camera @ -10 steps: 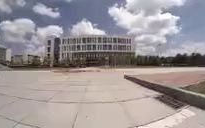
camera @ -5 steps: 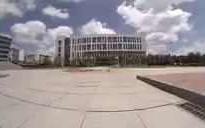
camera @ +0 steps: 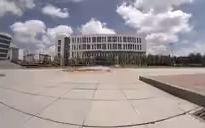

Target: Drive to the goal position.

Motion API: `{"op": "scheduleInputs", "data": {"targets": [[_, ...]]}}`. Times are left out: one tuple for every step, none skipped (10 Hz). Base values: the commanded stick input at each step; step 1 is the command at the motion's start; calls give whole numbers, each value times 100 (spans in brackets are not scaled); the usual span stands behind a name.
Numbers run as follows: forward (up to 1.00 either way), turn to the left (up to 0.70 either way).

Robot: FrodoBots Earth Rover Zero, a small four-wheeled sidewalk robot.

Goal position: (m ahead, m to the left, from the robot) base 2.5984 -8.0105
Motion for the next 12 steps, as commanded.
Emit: {"op": "scheduleInputs", "data": {"targets": [[70, 1], [70, 1], [70, 0], [70, 6], [70, 4], [70, 2], [70, -27], [70, -35], [70, -9], [70, 2], [70, 3], [70, 0]]}}
